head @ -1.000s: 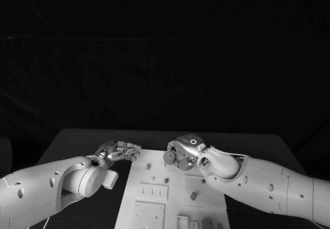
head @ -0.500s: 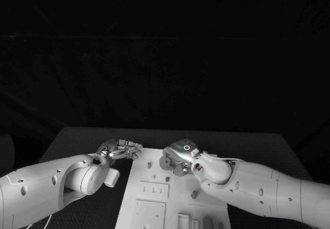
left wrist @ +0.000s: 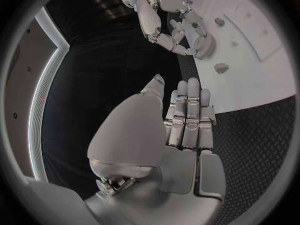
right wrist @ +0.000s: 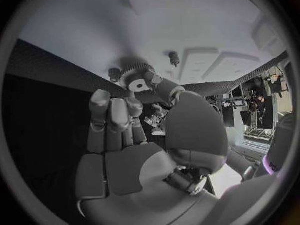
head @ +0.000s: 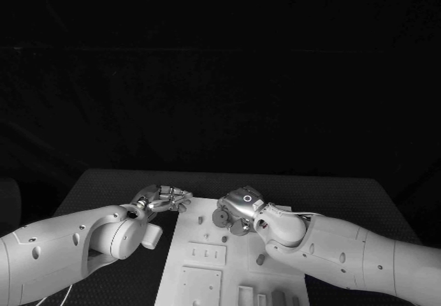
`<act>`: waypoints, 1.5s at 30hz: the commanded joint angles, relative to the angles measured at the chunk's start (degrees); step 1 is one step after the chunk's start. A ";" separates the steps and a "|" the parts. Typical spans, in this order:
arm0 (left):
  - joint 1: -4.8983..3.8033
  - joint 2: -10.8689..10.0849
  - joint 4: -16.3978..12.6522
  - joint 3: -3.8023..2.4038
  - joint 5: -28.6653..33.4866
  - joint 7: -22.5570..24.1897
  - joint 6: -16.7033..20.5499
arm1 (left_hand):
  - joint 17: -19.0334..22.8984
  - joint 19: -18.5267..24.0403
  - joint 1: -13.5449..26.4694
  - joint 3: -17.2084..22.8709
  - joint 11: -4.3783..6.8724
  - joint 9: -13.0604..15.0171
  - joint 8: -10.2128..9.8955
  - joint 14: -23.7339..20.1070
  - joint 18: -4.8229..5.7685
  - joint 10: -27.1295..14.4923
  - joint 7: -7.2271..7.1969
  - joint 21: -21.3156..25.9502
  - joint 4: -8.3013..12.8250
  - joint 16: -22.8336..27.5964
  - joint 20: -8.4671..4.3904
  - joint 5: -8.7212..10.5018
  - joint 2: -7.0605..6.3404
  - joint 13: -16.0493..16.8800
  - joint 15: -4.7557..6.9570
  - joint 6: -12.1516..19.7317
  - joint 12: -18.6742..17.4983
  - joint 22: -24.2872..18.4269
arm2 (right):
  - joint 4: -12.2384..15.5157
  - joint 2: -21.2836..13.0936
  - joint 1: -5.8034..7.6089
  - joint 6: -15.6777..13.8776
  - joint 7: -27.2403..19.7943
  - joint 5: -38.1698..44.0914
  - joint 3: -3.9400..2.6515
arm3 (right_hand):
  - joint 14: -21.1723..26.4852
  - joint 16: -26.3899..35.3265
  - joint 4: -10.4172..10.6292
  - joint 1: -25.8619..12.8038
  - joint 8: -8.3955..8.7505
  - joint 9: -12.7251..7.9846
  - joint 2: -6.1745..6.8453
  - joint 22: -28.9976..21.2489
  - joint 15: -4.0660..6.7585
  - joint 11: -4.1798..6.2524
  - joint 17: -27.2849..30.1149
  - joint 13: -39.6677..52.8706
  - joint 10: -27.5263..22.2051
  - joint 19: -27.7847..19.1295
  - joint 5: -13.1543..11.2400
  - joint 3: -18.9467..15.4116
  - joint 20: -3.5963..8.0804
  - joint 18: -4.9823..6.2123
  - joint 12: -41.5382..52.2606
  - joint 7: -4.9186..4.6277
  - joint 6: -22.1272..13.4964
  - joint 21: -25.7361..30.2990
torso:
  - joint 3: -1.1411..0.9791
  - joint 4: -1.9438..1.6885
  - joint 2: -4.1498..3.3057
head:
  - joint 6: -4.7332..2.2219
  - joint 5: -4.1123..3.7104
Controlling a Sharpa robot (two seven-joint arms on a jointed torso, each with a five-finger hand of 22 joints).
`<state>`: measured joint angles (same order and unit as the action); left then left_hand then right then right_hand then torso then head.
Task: Assemble the parts on the task board
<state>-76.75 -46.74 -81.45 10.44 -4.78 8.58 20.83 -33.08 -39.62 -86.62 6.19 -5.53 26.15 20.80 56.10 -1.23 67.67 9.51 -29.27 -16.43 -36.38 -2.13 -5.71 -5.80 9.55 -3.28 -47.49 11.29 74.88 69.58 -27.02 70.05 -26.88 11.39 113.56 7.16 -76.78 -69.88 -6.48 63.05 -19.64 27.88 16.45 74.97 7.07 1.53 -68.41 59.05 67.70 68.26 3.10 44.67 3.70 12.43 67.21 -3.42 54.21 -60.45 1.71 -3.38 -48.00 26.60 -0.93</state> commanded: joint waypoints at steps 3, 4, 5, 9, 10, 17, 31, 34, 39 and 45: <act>-0.07 0.20 -0.12 -0.05 -0.17 0.58 -0.39 | 0.06 -0.15 -0.68 -0.39 -0.32 0.08 -0.39 -0.38 0.38 0.09 0.43 -0.21 -0.07 -0.38 -0.18 0.35 0.00 0.10 -0.11 -0.01 -0.23 -0.04 | -0.15 0.25 -0.06 -0.05 -0.30 1.13 0.02 | -0.02 0.31 -0.17 -0.12 -0.20 0.05 0.61 0.75 0.11 -0.09 0.00 -0.06 0.41 0.32 -0.23 -0.03 -0.01 2.57 0.00 -1.44 6.25 -0.40 | 0.03 0.12 0.03 | 0.00 0.25; -0.07 0.22 -0.13 -0.05 -0.17 0.59 -0.38 | 0.06 -0.15 -0.68 -0.39 -0.32 0.08 -0.39 -0.38 0.38 0.09 0.43 -0.21 -0.07 -0.38 -0.18 0.35 0.00 0.10 -0.11 -0.01 -0.23 -0.04 | -0.21 0.38 -0.06 -0.05 -0.30 1.13 0.03 | 0.03 0.39 -0.18 -0.12 -0.19 0.05 0.61 0.75 0.11 -0.09 0.08 -0.06 0.42 0.32 -0.23 -0.03 -0.01 2.57 -0.01 -1.44 6.25 -0.40 | 0.05 0.12 0.01 | 0.08 0.40; -0.07 0.22 -0.15 -0.05 -0.17 0.59 -0.38 | 0.06 -0.15 -0.68 -0.40 -0.32 0.08 -0.40 -0.38 0.38 0.09 0.43 -0.21 -0.07 -0.38 -0.18 0.35 0.00 0.10 -0.11 -0.01 -0.23 -0.04 | -0.26 0.44 -0.06 -0.05 -0.31 1.13 0.04 | 0.00 0.34 -0.19 -0.12 -0.19 0.05 0.62 0.75 0.11 -0.09 0.04 -0.07 0.42 0.32 -0.23 -0.03 -0.02 2.57 -0.01 -1.44 6.24 -0.41 | 0.04 0.14 0.02 | 0.10 0.43; -0.07 0.21 -0.16 -0.05 -0.17 0.58 -0.42 | 0.06 -0.15 -0.68 -0.41 -0.32 0.09 -0.41 -0.38 0.38 0.09 0.44 -0.21 -0.07 -0.38 -0.18 0.35 0.00 0.10 -0.11 -0.01 -0.24 -0.05 | -0.48 0.64 -0.06 -0.14 -0.25 1.12 0.05 | 0.13 0.58 -0.26 -0.14 -0.07 0.01 0.62 0.74 0.08 -0.14 0.29 -0.11 0.45 0.30 -0.24 -0.04 -0.03 2.57 -0.05 -1.49 6.08 -0.41 | 0.02 0.19 0.02 | 0.11 0.32; -0.07 0.21 -0.16 -0.05 -0.17 0.57 -0.40 | 0.06 -0.15 -0.68 -0.41 -0.32 0.09 -0.41 -0.38 0.38 0.09 0.44 -0.21 -0.07 -0.38 -0.18 0.35 0.00 0.10 -0.11 -0.01 -0.24 -0.05 | -0.57 0.67 -0.06 -0.15 -0.27 1.12 0.05 | 0.14 0.60 -0.27 -0.14 -0.05 0.00 0.62 0.74 0.08 -0.14 0.32 -0.12 0.46 0.30 -0.24 -0.04 -0.03 2.57 -0.05 -1.50 6.07 -0.41 | 0.02 0.19 0.02 | 0.11 0.32; -0.07 0.19 -0.16 -0.05 -0.17 0.56 -0.39 | 0.06 -0.15 -0.68 -0.42 -0.32 0.09 -0.42 -0.38 0.38 0.09 0.44 -0.21 -0.07 -0.38 -0.18 0.35 0.00 0.11 -0.11 -0.01 -0.25 -0.05 | -1.22 1.09 -0.06 -0.03 -0.54 0.91 0.05 | 0.35 0.98 -0.54 -0.04 0.33 -0.12 0.64 0.71 -0.01 -0.31 0.72 -0.23 0.51 0.25 -0.27 0.02 -0.03 2.57 -0.16 -1.69 5.49 -0.39 | -0.02 0.16 0.05 | 0.08 0.32; -0.07 0.19 -0.18 -0.05 -0.17 0.51 -0.49 | 0.08 -0.15 -0.69 -0.46 -0.33 0.12 -0.46 -0.38 0.38 0.09 0.44 -0.22 -0.07 -0.39 -0.18 0.36 0.00 0.12 -0.11 -0.01 -0.28 -0.06 | -1.50 1.59 -0.06 0.33 -0.69 0.20 0.06 | 0.83 1.93 -1.91 -0.21 2.62 -1.12 0.66 0.53 -1.02 -1.47 1.73 -0.65 0.16 -0.06 -0.32 -0.26 -0.09 2.57 -0.58 -2.90 1.63 -0.19 | -0.01 0.16 0.00 | 0.21 0.33; -0.07 0.22 -0.17 -0.05 -0.17 0.52 -0.47 | 0.08 -0.15 -0.70 -0.47 -0.33 0.13 -0.47 -0.39 0.38 0.08 0.44 -0.22 -0.07 -0.39 -0.18 0.36 0.00 0.13 -0.11 -0.01 -0.29 -0.06 | -1.52 1.63 -0.06 0.60 -0.71 0.06 0.06 | 0.83 1.95 -2.05 -0.20 2.85 -1.22 0.67 0.51 -1.02 -1.44 1.76 -0.67 0.15 -0.06 -0.32 -0.28 -0.10 2.57 -0.58 -2.87 1.18 -0.18 | 0.00 0.17 0.03 | 0.22 0.35; -0.07 0.11 -0.20 -0.05 -0.17 0.50 -0.46 | 0.08 -0.15 -0.71 -0.48 -0.33 0.14 -0.48 -0.39 0.38 0.08 0.44 -0.22 -0.07 -0.39 -0.18 0.36 0.01 0.13 -0.11 -0.01 -0.30 -0.07 | -1.67 1.59 -0.06 0.75 -0.75 -0.37 0.06 | 0.86 2.03 -2.37 -0.25 3.51 -1.48 0.67 0.46 -0.90 -1.27 1.86 -0.77 0.03 -0.10 -0.32 -0.38 -0.13 2.57 -0.66 -2.68 -0.23 -0.13 | -0.04 0.21 0.04 | 0.20 0.33; -0.07 0.17 -0.18 -0.05 -1.00 0.30 -1.03 | 0.09 -0.15 -0.71 -0.49 -0.34 0.14 -0.50 -0.39 0.38 0.08 0.45 -0.22 -0.07 -0.39 -0.18 0.36 0.01 0.14 -0.12 -0.01 -0.32 -0.07 | -1.54 1.57 -0.06 2.52 -0.19 -0.82 0.05 | 0.92 2.15 -2.91 -0.30 4.92 -1.95 0.68 0.40 -0.47 -0.68 1.97 -0.94 -0.07 -0.14 -0.32 -0.56 -0.14 2.57 -0.78 -2.02 -3.52 -0.07 | -0.04 0.19 0.02 | 0.19 0.36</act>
<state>-76.76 -46.69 -81.51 10.44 -4.88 8.53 20.77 -33.04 -39.62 -86.62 6.04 -5.52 26.24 20.59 56.10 -1.23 67.67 9.51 -29.27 -16.58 -36.38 -2.13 -5.71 -5.80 9.63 -3.28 -47.49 11.30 74.88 67.94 -25.49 70.00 -26.38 10.97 113.08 7.22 -76.06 -68.00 -9.02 62.76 -14.91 26.00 16.73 74.96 6.31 0.51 -66.49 58.15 67.83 68.04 3.06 44.20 3.48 12.43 66.71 -5.87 51.30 -60.74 1.68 -3.18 -47.98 26.79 -0.59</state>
